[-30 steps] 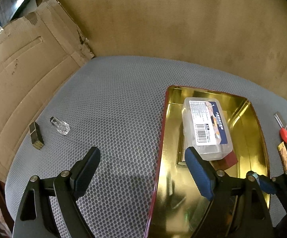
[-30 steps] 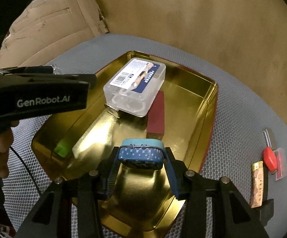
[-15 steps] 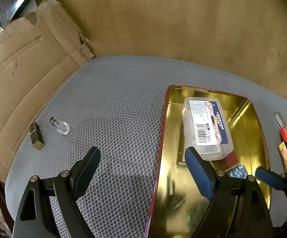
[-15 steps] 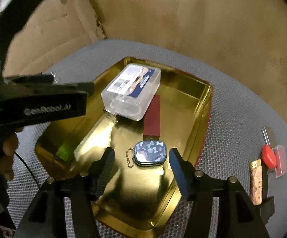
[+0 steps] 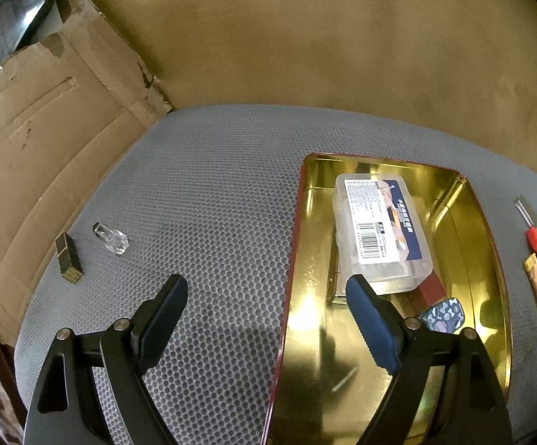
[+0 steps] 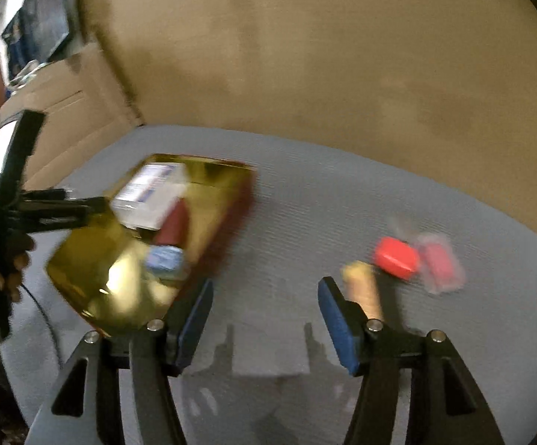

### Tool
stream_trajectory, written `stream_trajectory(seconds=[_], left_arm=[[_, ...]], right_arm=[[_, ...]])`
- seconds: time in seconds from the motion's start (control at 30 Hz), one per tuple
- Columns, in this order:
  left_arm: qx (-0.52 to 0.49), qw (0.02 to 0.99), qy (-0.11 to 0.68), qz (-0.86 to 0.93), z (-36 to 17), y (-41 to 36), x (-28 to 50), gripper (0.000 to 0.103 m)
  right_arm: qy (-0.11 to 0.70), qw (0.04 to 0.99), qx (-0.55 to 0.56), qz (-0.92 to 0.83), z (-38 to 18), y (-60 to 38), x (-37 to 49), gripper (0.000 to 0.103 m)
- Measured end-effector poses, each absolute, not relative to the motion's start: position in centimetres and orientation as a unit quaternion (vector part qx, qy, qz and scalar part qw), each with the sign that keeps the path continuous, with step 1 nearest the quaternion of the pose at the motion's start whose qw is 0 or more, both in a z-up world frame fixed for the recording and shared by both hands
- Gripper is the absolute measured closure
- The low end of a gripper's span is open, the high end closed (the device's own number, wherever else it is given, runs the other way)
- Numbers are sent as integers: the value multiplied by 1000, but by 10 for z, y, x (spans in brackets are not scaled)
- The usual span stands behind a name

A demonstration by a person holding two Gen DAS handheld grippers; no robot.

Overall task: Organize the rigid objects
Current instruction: 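Grasp the black phone charger with the right gripper and lift it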

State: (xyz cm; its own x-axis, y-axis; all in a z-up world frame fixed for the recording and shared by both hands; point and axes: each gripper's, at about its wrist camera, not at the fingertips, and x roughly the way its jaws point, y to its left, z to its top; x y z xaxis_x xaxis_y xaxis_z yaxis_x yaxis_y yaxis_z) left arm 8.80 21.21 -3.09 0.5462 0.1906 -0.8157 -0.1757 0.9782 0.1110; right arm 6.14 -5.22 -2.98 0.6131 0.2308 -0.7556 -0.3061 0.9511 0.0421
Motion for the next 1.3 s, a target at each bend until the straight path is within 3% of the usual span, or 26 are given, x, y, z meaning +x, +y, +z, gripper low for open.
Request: stream_trajectory(seconds=[0.3,0.47,0.93,1.03,1.07,1.3], left_arm=[[24,877,470,97,-35,202,87,18],[35,877,469,97,-37,197,86,18],[81,883,453,85,-37,164,80,18],[92,886,448,76,-34,148,76,18],[94,887,447,70,-33,141,75,18],[98,886,452,8,-24,81,76,18]], right_arm=[[442,884,-37,144,-56,-129,64,39],[446,878,-54,167,-69,-133,66,33],[448,874,-64,178,-106,-130,79,33],[444,876,-73,174,-107,-128,78,35],[442,877,-73,173,-106,-129,78,43],[443,891,-39,96,-106,-166,80,43]])
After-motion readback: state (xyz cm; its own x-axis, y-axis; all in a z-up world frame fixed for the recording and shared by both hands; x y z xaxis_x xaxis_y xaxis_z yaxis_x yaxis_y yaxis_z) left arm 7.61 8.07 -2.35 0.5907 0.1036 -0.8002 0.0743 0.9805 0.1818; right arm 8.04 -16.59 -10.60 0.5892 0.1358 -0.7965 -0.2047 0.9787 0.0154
